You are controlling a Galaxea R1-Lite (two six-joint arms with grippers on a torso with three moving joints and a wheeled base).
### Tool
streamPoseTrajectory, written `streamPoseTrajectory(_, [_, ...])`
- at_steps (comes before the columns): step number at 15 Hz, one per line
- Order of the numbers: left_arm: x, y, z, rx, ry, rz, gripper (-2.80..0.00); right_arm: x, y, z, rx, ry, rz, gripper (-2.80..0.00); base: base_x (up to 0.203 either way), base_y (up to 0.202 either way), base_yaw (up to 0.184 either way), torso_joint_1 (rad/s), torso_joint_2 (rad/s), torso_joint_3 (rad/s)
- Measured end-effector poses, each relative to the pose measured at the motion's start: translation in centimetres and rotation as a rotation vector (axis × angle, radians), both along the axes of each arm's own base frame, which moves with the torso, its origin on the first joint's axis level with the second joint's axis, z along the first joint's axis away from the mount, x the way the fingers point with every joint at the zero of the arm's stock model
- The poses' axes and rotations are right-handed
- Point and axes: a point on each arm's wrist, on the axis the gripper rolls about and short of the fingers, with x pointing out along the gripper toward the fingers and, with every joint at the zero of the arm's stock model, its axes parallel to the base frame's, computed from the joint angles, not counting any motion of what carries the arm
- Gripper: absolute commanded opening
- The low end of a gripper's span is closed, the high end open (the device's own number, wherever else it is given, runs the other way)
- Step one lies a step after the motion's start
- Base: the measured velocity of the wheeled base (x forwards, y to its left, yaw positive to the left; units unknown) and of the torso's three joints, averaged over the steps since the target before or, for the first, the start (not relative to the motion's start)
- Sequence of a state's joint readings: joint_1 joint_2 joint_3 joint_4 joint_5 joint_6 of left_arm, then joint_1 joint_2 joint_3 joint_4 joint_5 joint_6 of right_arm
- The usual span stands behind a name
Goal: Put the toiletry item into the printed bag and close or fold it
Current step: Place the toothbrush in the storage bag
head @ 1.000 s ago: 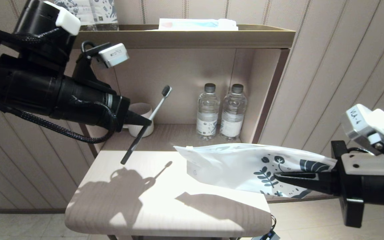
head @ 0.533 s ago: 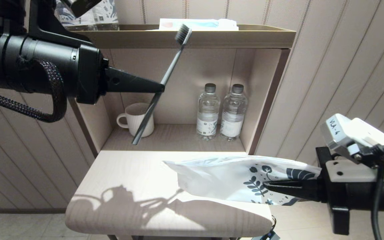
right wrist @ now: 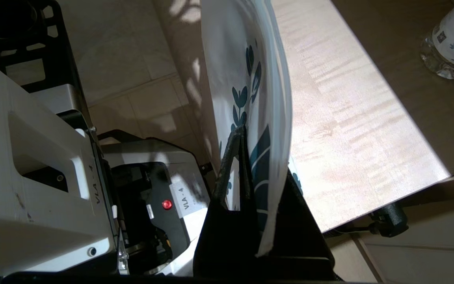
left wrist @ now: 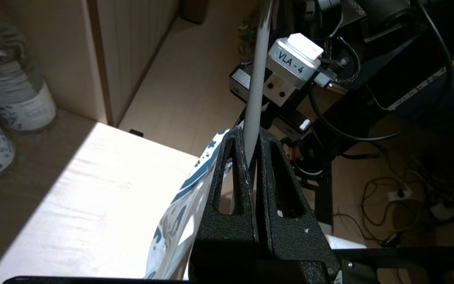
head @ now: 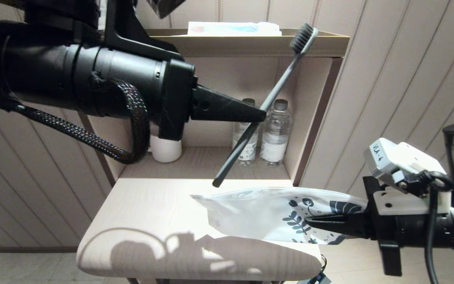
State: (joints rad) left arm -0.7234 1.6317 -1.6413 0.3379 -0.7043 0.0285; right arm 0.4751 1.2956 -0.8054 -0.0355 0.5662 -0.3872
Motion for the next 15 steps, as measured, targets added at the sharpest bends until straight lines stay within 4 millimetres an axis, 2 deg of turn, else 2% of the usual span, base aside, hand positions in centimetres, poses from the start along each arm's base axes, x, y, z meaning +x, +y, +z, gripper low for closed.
streamPoseTrajectory(4, [0.7,-2.2,-2.0,0.045,0.050,-0.034,-2.80,0.3,0.2,0.0,0.002,0.009,0.007,-2.80,0.000,0.000,0.000,0.000,0.00,0.000])
streamPoseTrajectory(8, [1.0,-3.6,-2.7,0.058,0.051,-0.053,-2.80,0.5,0.4,-0.2,0.008,0.026,0.025,-2.80,0.000,0.000,0.000,0.000,0.00,0.000])
streamPoseTrajectory(15, [1.9,-5.0,-4.5,0.085,0.069,-0.061,-2.80,0.8,0.5,-0.4,0.007,0.040,0.033,-2.80,0.000,0.000,0.000,0.000,0.00,0.000])
